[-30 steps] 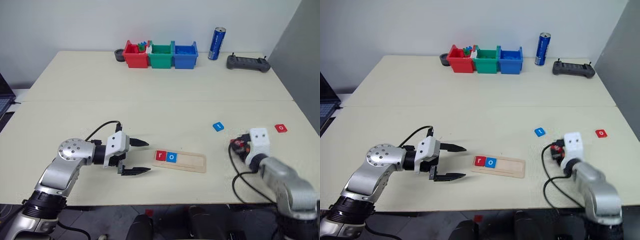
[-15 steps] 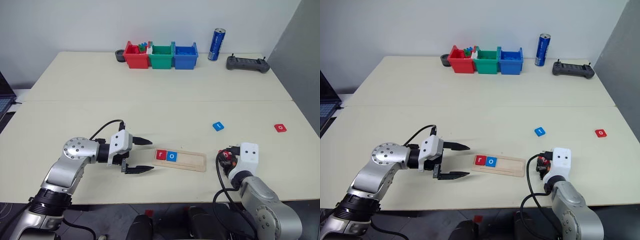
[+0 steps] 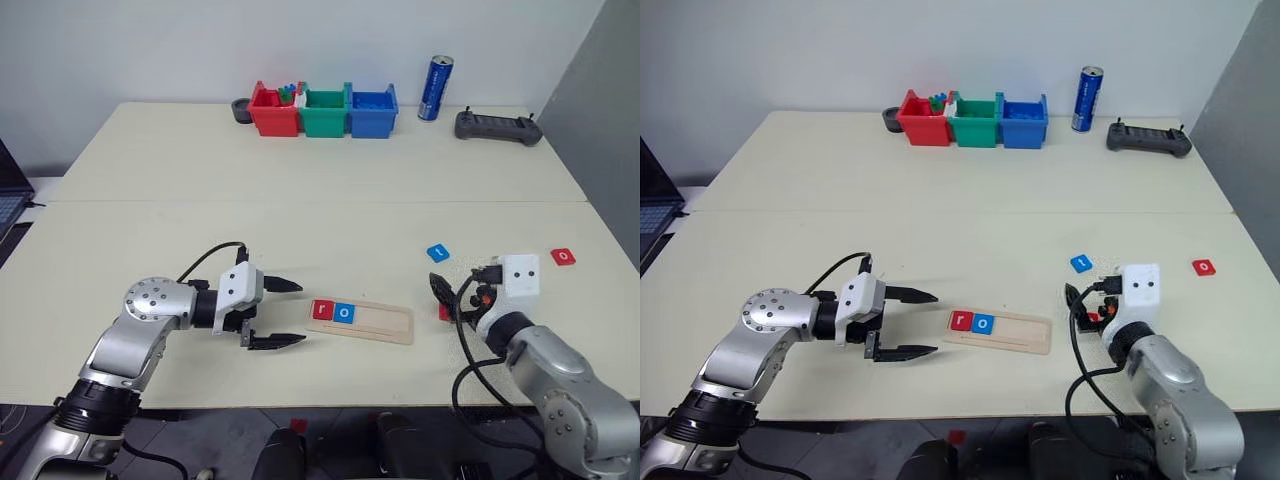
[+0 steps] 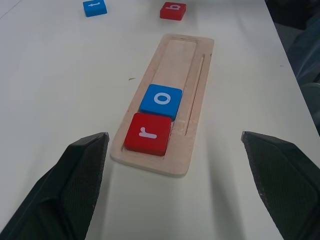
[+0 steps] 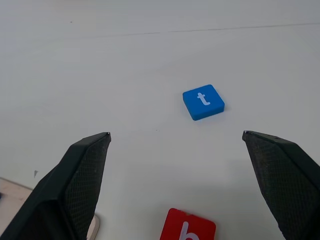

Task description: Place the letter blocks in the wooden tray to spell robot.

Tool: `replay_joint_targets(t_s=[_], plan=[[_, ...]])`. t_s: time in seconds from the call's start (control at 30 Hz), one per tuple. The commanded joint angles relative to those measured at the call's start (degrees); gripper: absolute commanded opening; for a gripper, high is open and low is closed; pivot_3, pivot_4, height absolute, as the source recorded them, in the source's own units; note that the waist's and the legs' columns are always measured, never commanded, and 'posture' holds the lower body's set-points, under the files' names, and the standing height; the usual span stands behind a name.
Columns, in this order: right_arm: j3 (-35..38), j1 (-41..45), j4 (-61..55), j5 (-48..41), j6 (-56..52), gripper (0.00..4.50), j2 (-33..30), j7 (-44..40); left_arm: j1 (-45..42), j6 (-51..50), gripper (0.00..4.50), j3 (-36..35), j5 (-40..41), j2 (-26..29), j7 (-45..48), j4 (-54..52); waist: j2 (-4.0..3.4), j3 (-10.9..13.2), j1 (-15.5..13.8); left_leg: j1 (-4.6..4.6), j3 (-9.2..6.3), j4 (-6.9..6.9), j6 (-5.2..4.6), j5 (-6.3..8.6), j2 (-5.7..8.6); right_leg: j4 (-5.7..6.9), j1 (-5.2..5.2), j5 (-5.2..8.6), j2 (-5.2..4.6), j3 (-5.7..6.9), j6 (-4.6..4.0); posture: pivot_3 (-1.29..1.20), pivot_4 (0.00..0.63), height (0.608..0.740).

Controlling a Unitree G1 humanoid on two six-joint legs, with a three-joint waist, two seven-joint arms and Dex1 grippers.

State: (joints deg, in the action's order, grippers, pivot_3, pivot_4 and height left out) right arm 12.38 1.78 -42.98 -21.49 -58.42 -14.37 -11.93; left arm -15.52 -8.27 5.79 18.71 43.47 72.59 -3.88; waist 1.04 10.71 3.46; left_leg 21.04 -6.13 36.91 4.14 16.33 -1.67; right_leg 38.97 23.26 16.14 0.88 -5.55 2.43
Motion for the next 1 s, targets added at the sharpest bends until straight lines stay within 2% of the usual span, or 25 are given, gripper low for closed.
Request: replay_joint_targets(t_s=[0.03,0.17,0.27,0.4,0.73,0.83,1.0], plan=[[0.97,-0.09,3.79,0.31,9.13,4.49,-11.18,-11.42,0.41,0.38,4.5,-0.93,-0.06,0.54,-0.53,-1.93,0.0,0.0,-0.01,0.0,0.03,0.01,0.0,0.0,0.03,-0.01,0.0,0.0,-0.02,-0.01,0.0,0.0,0.15,0.74],[-2.56,-3.29,8.22,-3.18,12.17,4.49,-27.05,-28.85,1.04,1.22,4.5,-0.53,-0.95,1.13,-0.43,-1.58,0.0,0.03,-0.12,-0.01,0.05,0.0,-0.03,0.01,0.04,-0.04,-0.02,0.01,-0.03,-0.01,0.02,0.0,0.15,0.74],[-5.39,-4.21,12.05,0.35,20.37,4.49,-32.44,-33.72,1.43,1.56,4.5,-0.58,-1.2,1.01,-0.41,-1.46,0.02,0.04,-0.09,-0.02,0.0,0.0,-0.06,0.03,0.0,-0.03,-0.02,0.02,0.02,0.01,0.0,0.0,0.15,0.74],[-9.41,-1.37,20.14,4.78,29.62,4.49,-34.59,-37.19,1.66,1.86,4.5,-0.81,-1.09,0.89,-0.34,-1.23,0.07,0.06,-0.01,-0.04,0.1,0.08,-0.06,0.03,0.0,-0.02,-0.05,-0.01,0.0,-0.06,0.05,0.0,0.15,0.74],[-14.14,6.08,31.32,5.53,33.93,4.49,-35.62,-45.65,2.72,2.25,4.5,-1.08,-1.07,1.22,-0.36,-1.56,0.07,0.07,-0.18,-0.03,0.08,0.08,-0.05,0.03,0.02,-0.02,-0.05,-0.18,-0.01,-0.05,-0.21,0.0,0.15,0.74],[-15.79,7.73,32.91,5.47,33.91,3.92,-35.44,-47.8,2.85,1.57,4.5,-1.0,-0.97,1.21,-0.69,-2.49,0.07,0.07,-0.19,-0.03,0.06,0.08,-0.05,0.03,0.02,-0.01,-0.05,-0.18,-0.01,-0.03,-0.22,0.0,0.15,0.74],[-16.65,8.91,33.85,4.94,33.14,2.02,-34.16,-48.39,2.98,0.35,4.5,-1.02,-0.74,1.29,-1.14,-3.95,0.07,0.07,-0.2,-0.03,0.05,0.08,-0.05,0.03,0.02,0.0,-0.05,-0.18,-0.01,-0.03,-0.22,0.0,0.15,0.74]])
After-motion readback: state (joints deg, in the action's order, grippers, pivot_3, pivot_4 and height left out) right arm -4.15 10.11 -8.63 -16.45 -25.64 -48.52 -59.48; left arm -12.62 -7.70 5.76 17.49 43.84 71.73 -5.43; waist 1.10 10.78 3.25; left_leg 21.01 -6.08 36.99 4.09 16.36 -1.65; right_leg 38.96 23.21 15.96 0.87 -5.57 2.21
